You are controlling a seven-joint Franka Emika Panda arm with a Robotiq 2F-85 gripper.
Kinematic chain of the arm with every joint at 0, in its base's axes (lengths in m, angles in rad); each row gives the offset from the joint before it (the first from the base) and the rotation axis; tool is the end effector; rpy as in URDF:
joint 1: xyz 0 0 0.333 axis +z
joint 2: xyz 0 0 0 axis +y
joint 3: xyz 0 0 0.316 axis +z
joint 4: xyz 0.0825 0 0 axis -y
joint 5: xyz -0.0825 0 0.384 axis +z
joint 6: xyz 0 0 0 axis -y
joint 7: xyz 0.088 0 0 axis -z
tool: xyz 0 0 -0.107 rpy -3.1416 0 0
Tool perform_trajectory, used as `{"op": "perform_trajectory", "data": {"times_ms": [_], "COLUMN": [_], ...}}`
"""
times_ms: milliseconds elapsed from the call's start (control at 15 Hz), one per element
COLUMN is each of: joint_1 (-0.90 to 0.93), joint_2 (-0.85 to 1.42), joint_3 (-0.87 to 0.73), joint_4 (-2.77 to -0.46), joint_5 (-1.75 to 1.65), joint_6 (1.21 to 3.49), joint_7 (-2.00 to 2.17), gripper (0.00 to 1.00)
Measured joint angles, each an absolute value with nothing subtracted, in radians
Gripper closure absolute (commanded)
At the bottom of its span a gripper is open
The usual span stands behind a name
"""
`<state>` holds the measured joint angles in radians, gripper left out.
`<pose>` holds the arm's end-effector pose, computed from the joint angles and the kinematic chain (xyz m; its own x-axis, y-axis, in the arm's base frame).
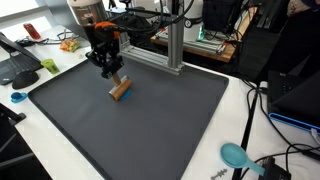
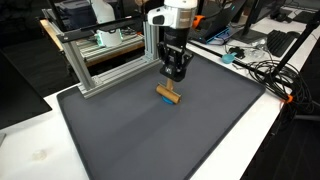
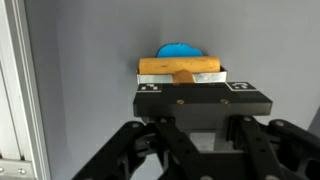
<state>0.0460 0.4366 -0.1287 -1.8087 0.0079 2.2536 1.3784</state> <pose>0.6471 -0.0472 0.3049 0.1166 -0.9920 0.0494 -0.9932 -0.1168 -0.0023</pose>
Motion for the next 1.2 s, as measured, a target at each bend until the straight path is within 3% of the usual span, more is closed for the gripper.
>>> {"op": "perform_trajectory", "data": {"times_ms": [1200], "joint_1": [0.073], "joint_2": [0.460], "joint_3": [-0.192], "joint_4": [-1.811], "joint_5": [-0.147], "joint_6": [2.322], "joint_7": [1.549], "gripper": [0.78]}}
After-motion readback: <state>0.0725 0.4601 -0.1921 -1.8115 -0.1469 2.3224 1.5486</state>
